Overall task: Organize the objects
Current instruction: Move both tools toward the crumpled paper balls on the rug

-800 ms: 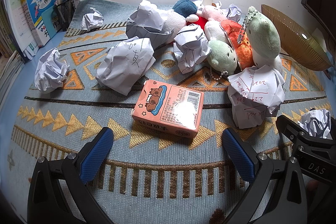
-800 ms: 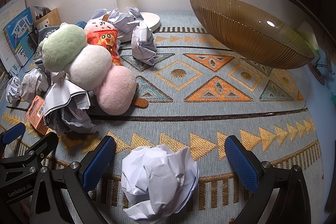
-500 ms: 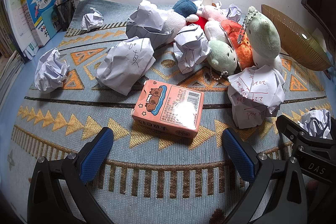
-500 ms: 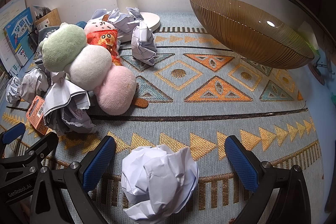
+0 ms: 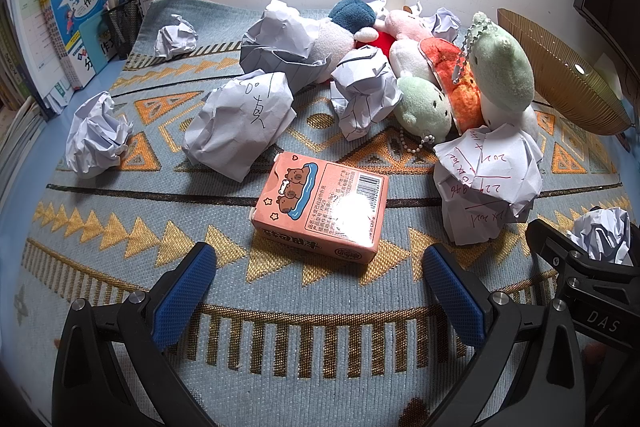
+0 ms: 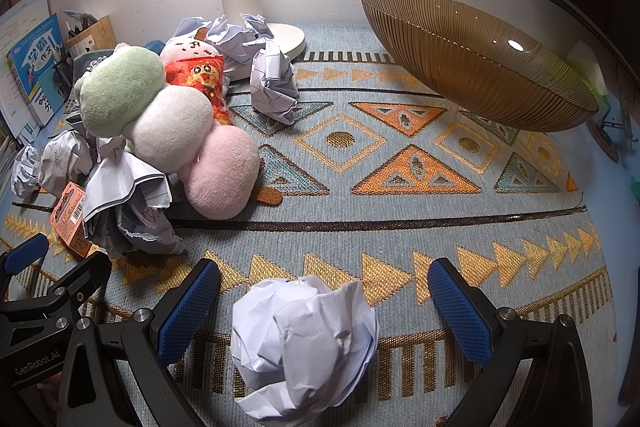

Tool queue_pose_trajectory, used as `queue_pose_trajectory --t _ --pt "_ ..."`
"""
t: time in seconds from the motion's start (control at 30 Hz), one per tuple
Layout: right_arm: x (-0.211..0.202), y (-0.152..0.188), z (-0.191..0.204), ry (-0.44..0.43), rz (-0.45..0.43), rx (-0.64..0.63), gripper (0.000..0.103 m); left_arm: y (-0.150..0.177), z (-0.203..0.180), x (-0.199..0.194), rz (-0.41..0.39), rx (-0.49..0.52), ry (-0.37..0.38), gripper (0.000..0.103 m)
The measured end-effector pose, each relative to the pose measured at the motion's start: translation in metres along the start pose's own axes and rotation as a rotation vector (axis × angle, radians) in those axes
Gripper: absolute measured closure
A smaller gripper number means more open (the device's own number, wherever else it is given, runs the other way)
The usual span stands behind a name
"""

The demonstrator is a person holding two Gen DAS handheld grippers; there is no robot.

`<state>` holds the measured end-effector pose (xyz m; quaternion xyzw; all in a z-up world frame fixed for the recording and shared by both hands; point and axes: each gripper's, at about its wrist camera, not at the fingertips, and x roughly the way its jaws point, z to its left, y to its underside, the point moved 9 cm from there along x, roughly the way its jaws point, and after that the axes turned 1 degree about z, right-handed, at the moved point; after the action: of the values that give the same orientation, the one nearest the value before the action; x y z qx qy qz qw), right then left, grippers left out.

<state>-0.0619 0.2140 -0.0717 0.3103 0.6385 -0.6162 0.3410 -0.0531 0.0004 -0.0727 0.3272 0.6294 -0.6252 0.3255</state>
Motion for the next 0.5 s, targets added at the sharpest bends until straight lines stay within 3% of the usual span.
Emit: queue_pose_trajectory --t 0.2,0.33,0.5 --pt "0.000 0.000 0.000 0.001 0.000 0.000 0.000 -0.001 0.000 0.000 0.000 -0.001 0.003 0.000" --pt "0.000 0.000 0.000 -0.002 0.000 0.001 0.000 0.004 -0.002 -0.005 0.003 0.080 0.059 0.000" --pt "-0.013 0.012 0.009 0.010 0.001 0.009 0.000 0.021 0.037 -0.017 -0.001 0.063 0.038 0.000"
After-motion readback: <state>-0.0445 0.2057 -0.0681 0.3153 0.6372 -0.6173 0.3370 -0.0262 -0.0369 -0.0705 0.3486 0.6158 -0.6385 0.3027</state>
